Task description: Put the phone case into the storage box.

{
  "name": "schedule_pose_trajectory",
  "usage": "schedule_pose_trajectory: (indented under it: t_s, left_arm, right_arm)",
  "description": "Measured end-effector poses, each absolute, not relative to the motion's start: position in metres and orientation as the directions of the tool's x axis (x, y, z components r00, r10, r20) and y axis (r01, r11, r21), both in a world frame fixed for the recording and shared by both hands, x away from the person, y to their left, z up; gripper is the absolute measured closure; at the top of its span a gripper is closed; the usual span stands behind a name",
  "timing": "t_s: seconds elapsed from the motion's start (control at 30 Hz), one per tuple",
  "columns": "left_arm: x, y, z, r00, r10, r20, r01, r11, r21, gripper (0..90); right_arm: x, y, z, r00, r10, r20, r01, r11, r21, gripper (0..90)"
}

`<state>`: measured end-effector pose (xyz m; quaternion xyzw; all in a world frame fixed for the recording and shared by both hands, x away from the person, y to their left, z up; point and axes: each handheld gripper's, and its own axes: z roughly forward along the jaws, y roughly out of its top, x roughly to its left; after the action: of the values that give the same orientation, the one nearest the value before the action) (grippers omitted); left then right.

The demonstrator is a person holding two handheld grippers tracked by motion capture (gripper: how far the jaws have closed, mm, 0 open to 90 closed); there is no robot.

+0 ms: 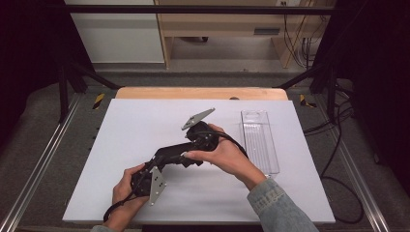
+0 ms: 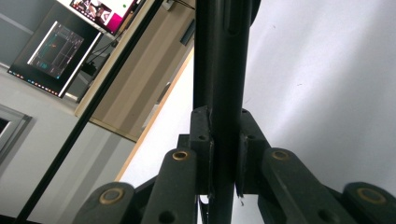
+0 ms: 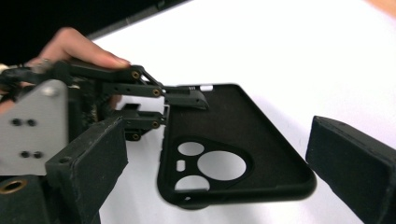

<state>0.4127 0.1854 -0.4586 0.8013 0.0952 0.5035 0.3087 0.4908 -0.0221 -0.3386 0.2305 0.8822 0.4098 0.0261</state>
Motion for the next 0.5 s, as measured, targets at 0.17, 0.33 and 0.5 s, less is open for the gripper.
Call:
schedule_pose_trajectory:
  t_s: [0.17,0.33,0.5]
  left_arm:
    - [0.413,0.186,-0.458,0.475,0.475,0.741,-0.141,-0.79,0.597,80.3]
    - [0.414,0.189,-0.457,0.474,0.5,0.725,-0.123,-0.777,0.617,80.3]
    - [0.415,0.192,-0.456,0.475,0.522,0.709,-0.11,-0.764,0.636,80.3]
  right_arm:
    - [0.483,-0.028,-0.333,-0.898,0.427,0.104,0.342,0.53,0.776,5.4]
    - [0.48,-0.032,-0.332,-0.899,0.433,0.071,0.313,0.52,0.794,5.4]
    - [0.48,-0.037,-0.335,-0.886,0.459,0.06,0.314,0.5,0.807,5.6]
